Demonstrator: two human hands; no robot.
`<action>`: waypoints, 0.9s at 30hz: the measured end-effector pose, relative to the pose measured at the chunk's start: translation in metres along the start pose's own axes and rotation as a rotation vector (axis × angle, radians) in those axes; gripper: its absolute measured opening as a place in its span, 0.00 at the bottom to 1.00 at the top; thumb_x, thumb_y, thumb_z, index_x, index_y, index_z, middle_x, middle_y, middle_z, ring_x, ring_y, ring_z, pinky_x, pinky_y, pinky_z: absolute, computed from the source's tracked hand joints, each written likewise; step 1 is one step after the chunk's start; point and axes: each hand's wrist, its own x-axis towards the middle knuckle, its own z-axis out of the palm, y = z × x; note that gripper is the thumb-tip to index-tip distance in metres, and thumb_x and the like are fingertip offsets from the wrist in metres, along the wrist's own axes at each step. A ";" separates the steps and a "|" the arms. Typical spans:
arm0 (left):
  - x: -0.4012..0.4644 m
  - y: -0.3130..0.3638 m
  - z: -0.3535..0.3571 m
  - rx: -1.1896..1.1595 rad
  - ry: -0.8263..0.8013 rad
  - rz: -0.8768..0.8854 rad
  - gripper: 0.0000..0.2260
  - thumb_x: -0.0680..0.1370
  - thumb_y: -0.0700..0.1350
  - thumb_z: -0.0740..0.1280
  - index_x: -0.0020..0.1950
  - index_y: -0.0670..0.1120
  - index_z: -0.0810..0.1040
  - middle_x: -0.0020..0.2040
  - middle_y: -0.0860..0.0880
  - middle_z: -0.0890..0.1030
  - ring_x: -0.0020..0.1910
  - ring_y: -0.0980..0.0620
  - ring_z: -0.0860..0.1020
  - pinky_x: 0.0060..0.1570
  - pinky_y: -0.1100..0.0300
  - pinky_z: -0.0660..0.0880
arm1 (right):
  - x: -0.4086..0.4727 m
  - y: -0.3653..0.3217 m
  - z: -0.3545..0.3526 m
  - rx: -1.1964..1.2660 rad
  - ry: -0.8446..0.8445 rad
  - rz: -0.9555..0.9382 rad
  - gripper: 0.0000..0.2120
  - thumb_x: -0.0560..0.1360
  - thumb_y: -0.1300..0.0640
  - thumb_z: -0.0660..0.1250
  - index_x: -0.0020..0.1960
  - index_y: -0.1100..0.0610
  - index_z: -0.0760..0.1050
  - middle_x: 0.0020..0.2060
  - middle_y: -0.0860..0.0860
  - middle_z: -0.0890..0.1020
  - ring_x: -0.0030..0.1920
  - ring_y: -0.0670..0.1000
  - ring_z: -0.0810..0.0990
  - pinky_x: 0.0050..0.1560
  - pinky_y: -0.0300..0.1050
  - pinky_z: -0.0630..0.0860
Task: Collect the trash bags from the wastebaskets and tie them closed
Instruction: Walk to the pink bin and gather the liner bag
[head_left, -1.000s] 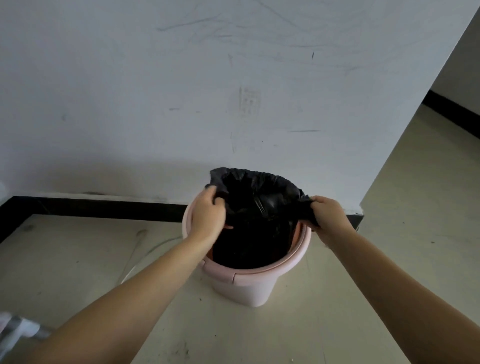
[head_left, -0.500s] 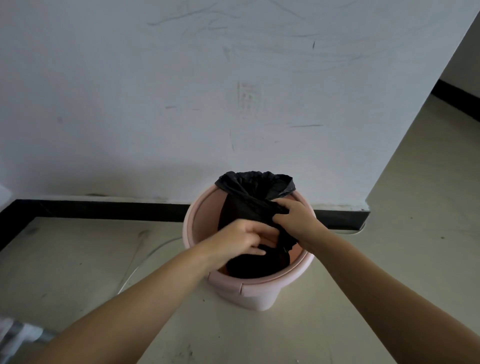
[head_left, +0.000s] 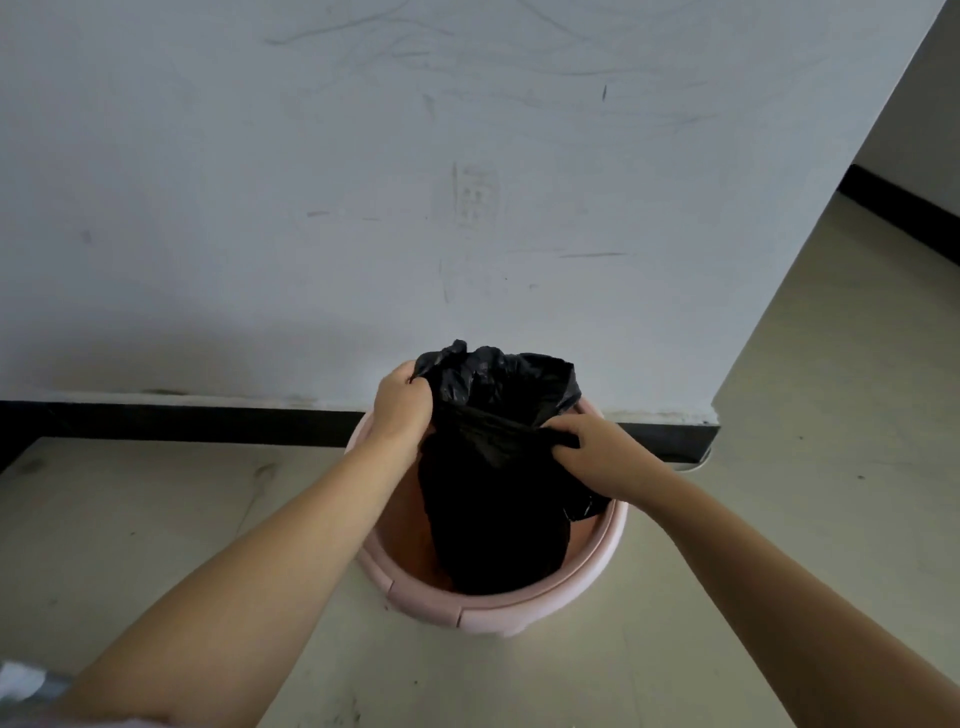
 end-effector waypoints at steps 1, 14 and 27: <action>-0.002 -0.002 -0.003 0.146 0.004 0.121 0.18 0.76 0.33 0.51 0.46 0.46 0.79 0.37 0.47 0.76 0.32 0.50 0.71 0.30 0.60 0.67 | 0.002 0.003 0.000 -0.060 0.028 0.033 0.14 0.76 0.61 0.59 0.57 0.54 0.78 0.52 0.46 0.75 0.54 0.50 0.75 0.57 0.47 0.74; -0.066 -0.006 0.010 0.487 -0.494 0.596 0.19 0.77 0.30 0.55 0.60 0.43 0.80 0.54 0.52 0.78 0.53 0.61 0.73 0.50 0.84 0.62 | 0.007 -0.015 0.021 0.055 0.097 -0.117 0.31 0.71 0.68 0.61 0.71 0.51 0.62 0.41 0.51 0.79 0.42 0.48 0.78 0.39 0.28 0.70; 0.002 -0.048 -0.057 0.840 -0.112 0.023 0.28 0.74 0.43 0.68 0.72 0.43 0.62 0.66 0.39 0.71 0.64 0.40 0.72 0.60 0.50 0.70 | 0.008 -0.018 0.015 0.097 0.311 -0.138 0.15 0.70 0.70 0.60 0.47 0.54 0.78 0.40 0.39 0.72 0.42 0.41 0.72 0.44 0.27 0.70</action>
